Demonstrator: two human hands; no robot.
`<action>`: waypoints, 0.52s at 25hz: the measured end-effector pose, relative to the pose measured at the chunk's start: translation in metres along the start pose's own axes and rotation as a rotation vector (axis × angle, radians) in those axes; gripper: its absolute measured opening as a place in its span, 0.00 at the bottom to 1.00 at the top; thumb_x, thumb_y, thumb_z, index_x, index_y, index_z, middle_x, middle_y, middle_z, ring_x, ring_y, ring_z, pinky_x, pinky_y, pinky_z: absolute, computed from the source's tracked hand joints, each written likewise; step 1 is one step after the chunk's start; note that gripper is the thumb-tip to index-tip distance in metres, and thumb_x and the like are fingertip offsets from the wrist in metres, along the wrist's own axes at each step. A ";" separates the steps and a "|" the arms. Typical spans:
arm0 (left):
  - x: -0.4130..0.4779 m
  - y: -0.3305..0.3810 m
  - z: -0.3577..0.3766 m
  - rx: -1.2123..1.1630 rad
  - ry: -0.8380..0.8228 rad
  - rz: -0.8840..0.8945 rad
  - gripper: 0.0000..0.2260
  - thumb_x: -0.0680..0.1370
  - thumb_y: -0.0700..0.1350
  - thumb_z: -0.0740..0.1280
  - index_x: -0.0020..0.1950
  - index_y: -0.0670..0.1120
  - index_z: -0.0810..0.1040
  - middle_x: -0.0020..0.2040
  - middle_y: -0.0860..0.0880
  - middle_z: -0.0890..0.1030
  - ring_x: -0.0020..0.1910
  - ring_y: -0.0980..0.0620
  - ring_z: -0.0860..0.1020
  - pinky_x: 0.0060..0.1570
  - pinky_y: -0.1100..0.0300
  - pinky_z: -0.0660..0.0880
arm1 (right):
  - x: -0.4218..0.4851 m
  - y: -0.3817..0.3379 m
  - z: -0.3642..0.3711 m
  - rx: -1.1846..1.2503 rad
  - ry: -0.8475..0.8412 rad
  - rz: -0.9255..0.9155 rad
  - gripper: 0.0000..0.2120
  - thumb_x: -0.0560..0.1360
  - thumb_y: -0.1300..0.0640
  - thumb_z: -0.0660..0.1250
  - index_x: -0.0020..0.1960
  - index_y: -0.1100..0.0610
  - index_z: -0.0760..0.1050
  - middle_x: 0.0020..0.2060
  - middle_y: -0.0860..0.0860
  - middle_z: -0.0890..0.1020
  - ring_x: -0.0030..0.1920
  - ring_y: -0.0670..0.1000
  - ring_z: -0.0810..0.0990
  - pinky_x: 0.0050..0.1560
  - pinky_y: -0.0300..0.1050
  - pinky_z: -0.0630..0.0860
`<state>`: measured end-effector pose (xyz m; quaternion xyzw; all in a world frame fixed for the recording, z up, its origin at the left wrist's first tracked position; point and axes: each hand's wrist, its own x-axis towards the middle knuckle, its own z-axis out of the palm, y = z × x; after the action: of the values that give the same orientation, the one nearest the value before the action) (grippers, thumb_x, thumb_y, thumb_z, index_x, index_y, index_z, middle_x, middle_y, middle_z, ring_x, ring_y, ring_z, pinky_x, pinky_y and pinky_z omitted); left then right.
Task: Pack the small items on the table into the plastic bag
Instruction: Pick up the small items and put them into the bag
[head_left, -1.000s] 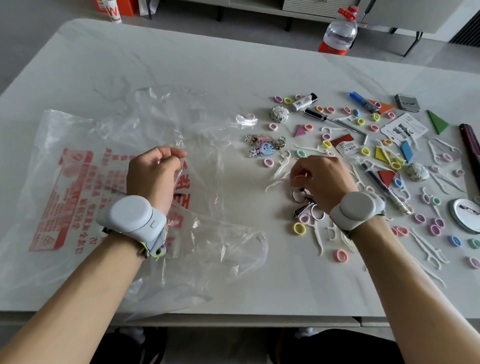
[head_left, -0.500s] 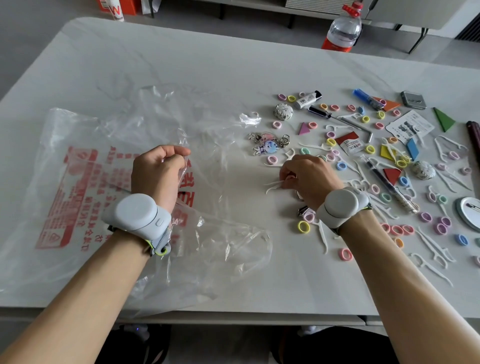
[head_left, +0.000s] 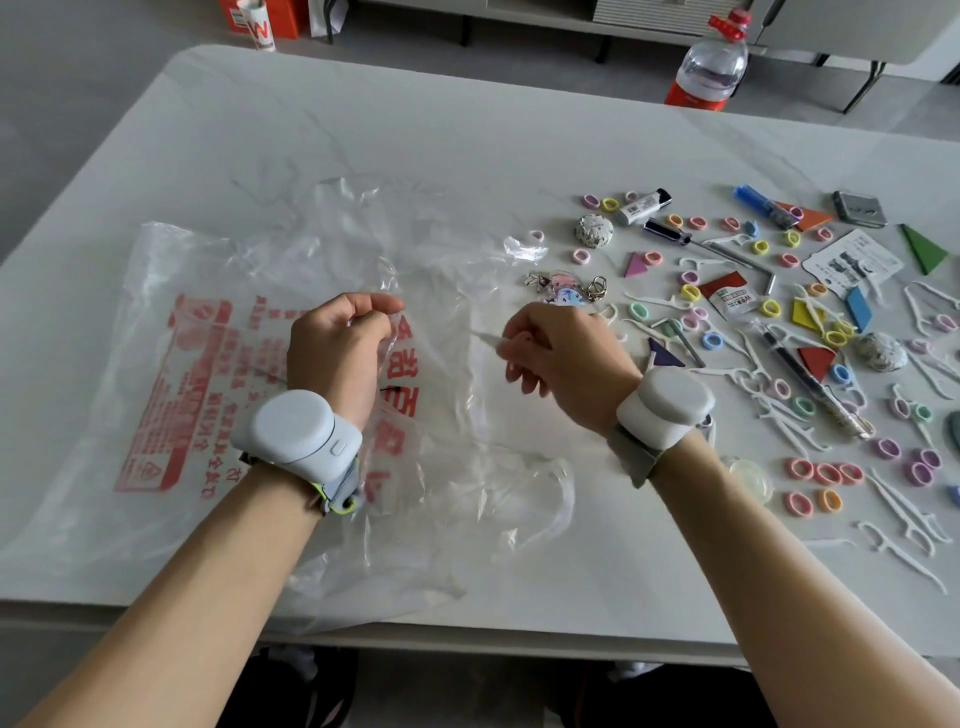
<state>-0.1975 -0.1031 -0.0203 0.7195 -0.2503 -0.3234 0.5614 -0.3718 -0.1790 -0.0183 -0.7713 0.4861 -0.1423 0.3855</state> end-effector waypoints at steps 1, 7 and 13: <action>0.001 0.000 -0.003 -0.016 -0.005 -0.006 0.10 0.66 0.40 0.63 0.35 0.51 0.82 0.34 0.44 0.78 0.28 0.47 0.66 0.34 0.53 0.65 | 0.001 -0.005 0.009 0.032 -0.010 0.038 0.04 0.75 0.59 0.67 0.43 0.59 0.79 0.31 0.49 0.83 0.27 0.44 0.78 0.30 0.32 0.73; 0.004 0.000 -0.006 -0.093 -0.021 -0.039 0.11 0.64 0.40 0.63 0.36 0.51 0.83 0.29 0.45 0.74 0.27 0.46 0.65 0.32 0.54 0.64 | 0.012 -0.043 0.053 0.566 -0.171 0.138 0.10 0.76 0.66 0.65 0.56 0.67 0.78 0.46 0.61 0.82 0.42 0.53 0.80 0.52 0.46 0.79; 0.002 0.002 -0.009 -0.025 0.011 0.007 0.10 0.66 0.38 0.62 0.35 0.49 0.81 0.29 0.51 0.77 0.25 0.51 0.66 0.30 0.57 0.64 | 0.008 -0.022 0.035 -0.146 0.084 0.159 0.10 0.73 0.57 0.68 0.54 0.53 0.78 0.46 0.50 0.82 0.47 0.52 0.79 0.46 0.42 0.71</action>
<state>-0.1899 -0.0991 -0.0174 0.7133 -0.2456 -0.3205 0.5729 -0.3329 -0.1644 -0.0261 -0.7498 0.5705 -0.1075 0.3176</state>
